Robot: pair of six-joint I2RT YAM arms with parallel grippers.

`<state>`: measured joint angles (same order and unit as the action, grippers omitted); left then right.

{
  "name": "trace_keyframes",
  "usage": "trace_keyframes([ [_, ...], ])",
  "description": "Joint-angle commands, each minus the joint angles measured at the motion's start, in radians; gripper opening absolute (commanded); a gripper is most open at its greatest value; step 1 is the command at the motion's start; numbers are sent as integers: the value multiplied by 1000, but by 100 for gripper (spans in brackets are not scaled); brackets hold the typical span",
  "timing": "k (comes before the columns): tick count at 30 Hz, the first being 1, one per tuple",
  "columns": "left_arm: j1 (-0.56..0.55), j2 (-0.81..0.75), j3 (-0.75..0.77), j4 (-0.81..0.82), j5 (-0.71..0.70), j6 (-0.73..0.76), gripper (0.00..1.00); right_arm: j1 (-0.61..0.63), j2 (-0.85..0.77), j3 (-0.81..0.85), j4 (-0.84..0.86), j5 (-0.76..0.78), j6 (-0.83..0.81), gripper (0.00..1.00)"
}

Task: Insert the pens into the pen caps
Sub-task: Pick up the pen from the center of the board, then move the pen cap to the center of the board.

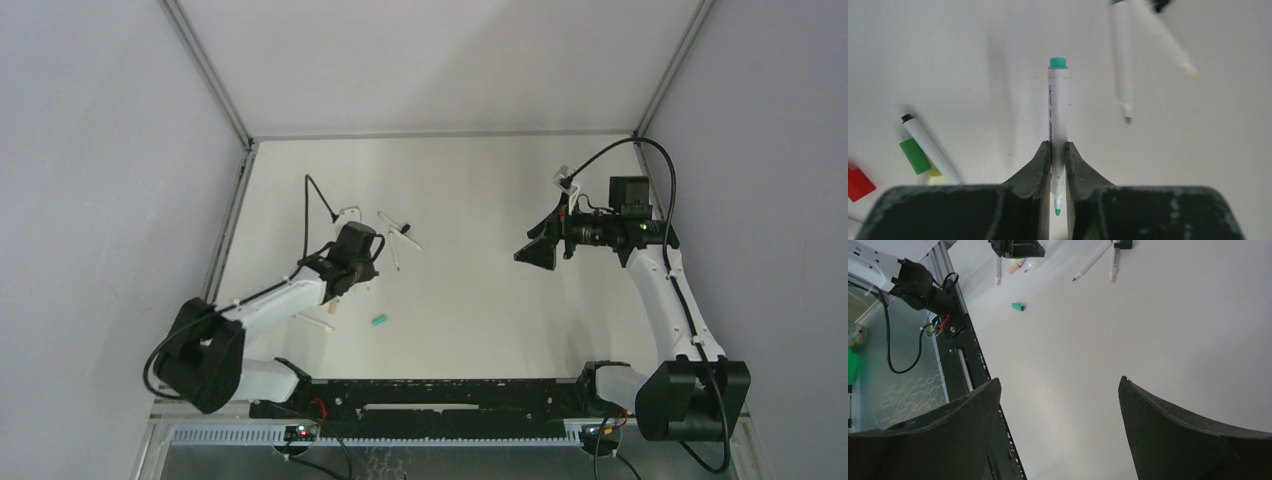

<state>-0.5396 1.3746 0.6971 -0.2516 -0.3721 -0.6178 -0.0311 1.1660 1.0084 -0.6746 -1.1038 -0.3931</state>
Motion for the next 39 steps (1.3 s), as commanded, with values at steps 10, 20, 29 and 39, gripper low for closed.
trace_keyframes([
  [10, -73, -244, -49, 145, 457, 134, 0, 83, -85, -33, -185, -161, -490, 94],
  [20, -201, -133, 30, 231, 1005, 195, 0, 474, -198, -146, -35, 209, -993, 99],
  [29, -306, 62, 215, 130, 1030, 245, 0, 684, -194, -290, 67, 455, -1067, 95],
  [39, -360, 130, 287, 110, 1035, 249, 0, 825, -135, -329, 184, 601, -983, 58],
])
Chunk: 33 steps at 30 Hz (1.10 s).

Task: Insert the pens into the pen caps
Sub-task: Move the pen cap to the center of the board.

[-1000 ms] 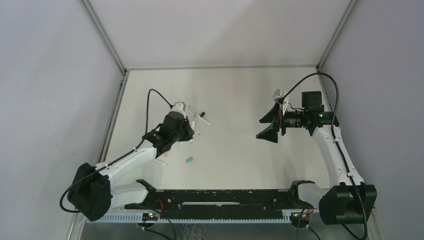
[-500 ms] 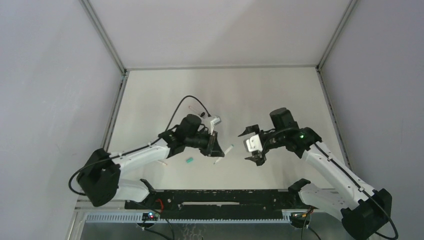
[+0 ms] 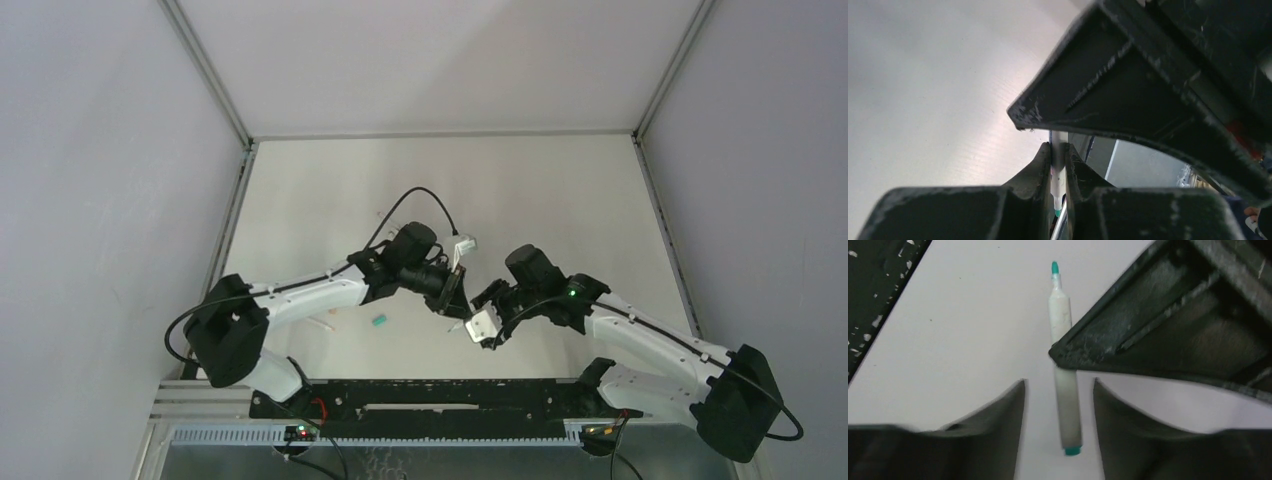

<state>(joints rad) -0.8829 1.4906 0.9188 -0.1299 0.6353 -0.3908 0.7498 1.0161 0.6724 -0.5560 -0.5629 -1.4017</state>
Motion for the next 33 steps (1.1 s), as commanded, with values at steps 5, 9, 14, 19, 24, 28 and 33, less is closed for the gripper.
trace_keyframes([
  [5, -17, -5, 61, -9, -5, 14, 0, 71, -4, 7, 36, 26, 33, 9],
  [9, -17, -74, 24, 25, -83, -15, 23, 69, -26, 7, 14, 10, 68, 0],
  [14, -16, -289, -144, 185, -243, -100, 48, 8, -74, 33, -93, -78, 94, 0],
  [19, -16, -617, -398, 338, -485, -202, 66, -101, -98, 113, -190, -236, 185, 0],
  [24, -17, -893, -596, 345, -735, -312, 76, -178, -75, 184, -237, -377, 306, 0],
  [28, -15, -1002, -638, 128, -901, -386, 79, -233, -64, 207, -234, -458, 383, 0],
  [33, -15, -988, -565, -166, -1013, -398, 77, -277, -45, 209, -237, -491, 406, 0],
])
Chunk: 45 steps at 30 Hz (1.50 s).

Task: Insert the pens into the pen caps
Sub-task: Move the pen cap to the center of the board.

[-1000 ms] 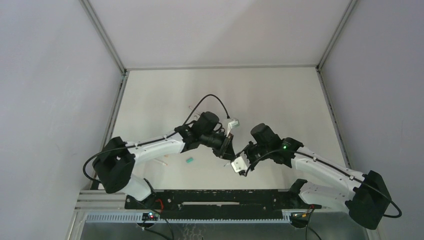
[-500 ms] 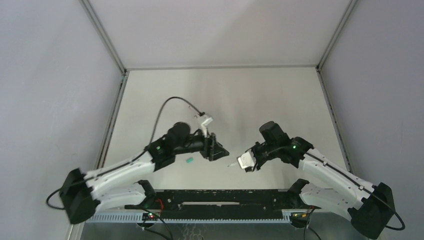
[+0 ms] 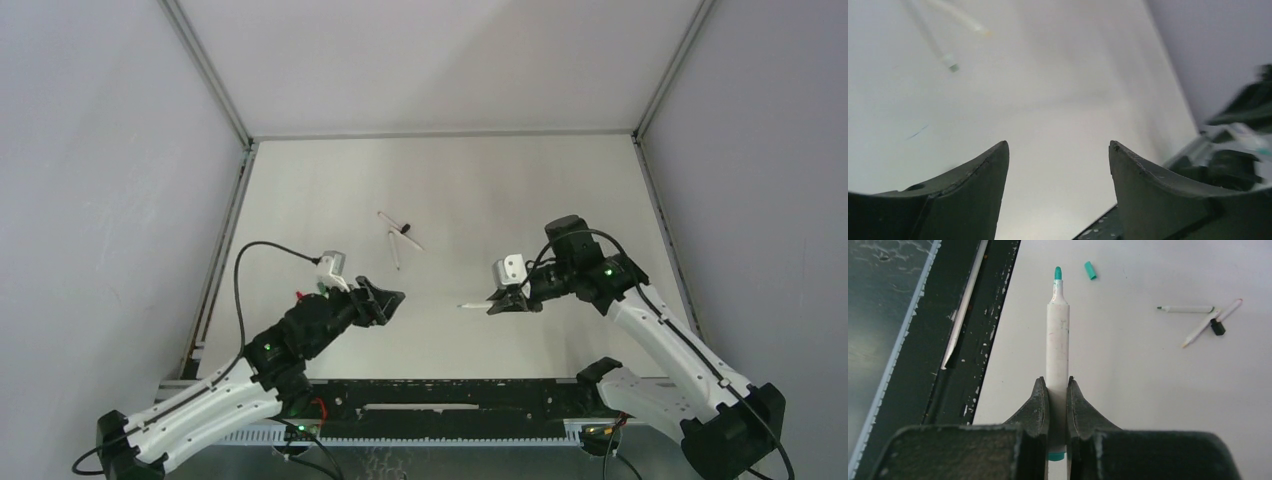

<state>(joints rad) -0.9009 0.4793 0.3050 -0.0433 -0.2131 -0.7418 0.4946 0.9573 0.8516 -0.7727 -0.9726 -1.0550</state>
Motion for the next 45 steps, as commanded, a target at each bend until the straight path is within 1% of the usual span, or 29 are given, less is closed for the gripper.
trace_keyframes([
  [1, 3, 49, 70, -293, -178, -36, 75, -23, 19, 30, -19, -77, 59, 0],
  [4, 3, 159, 149, -384, -195, 13, 72, -26, 27, 30, -20, -67, 58, 0],
  [6, 3, 258, 211, -435, -188, 73, 67, -41, 26, 30, -20, -65, 57, 0],
  [9, 3, 398, 298, -498, -175, 174, 56, -78, 15, 30, -22, -73, 57, 0],
  [13, 3, 500, 344, -494, -139, 291, 51, -124, 2, 30, -24, -100, 56, 0],
  [16, 3, 547, 361, -485, -80, 399, 44, -143, 1, 30, -31, -116, 54, 0],
  [18, 3, 573, 373, -486, -53, 428, 44, -145, 3, 30, -38, -117, 38, 0],
  [23, 6, 648, 390, -486, -42, 451, 46, -143, 20, 30, -49, -104, 16, 0],
  [26, 6, 705, 397, -493, -46, 448, 46, -147, 41, 30, -66, -96, -24, 0],
  [31, 21, 784, 412, -503, -69, 447, 45, -165, 62, 30, -58, -83, -13, 0],
  [35, 32, 823, 407, -481, -51, 456, 43, -159, 67, 30, -60, -86, -16, 0],
  [45, 73, 881, 410, -458, 60, 455, 32, -168, 56, 30, -64, -87, -26, 0],
])
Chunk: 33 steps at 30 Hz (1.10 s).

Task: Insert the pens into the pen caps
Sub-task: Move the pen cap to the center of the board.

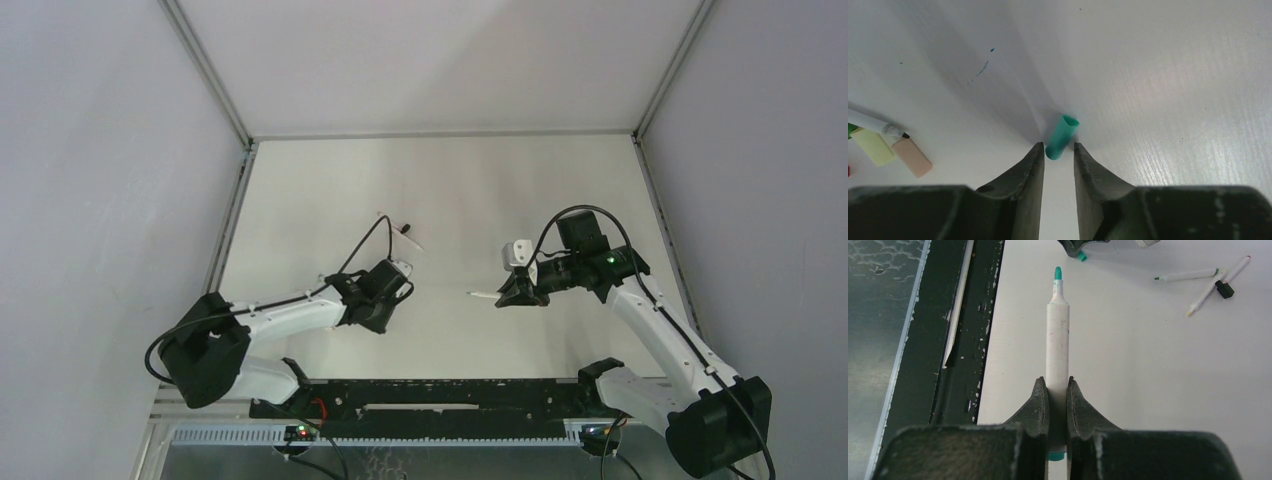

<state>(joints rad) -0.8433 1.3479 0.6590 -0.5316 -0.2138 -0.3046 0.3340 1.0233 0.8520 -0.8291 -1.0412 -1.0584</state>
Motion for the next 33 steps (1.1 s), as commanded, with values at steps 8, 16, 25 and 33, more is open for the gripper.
trace_keyframes([
  [8, 17, 34, 58, 81, 185, 44, 11, -6, -17, 30, -18, -15, -40, 0],
  [16, -101, 150, 192, 130, 253, 264, 9, -6, -27, 30, -50, -6, -86, 0],
  [25, -132, 331, 348, 61, 180, 426, 11, -19, -46, 30, -74, -5, -117, 0],
  [33, -131, 328, 361, 55, 82, 424, 35, -22, -55, 30, -85, -8, -131, 0],
])
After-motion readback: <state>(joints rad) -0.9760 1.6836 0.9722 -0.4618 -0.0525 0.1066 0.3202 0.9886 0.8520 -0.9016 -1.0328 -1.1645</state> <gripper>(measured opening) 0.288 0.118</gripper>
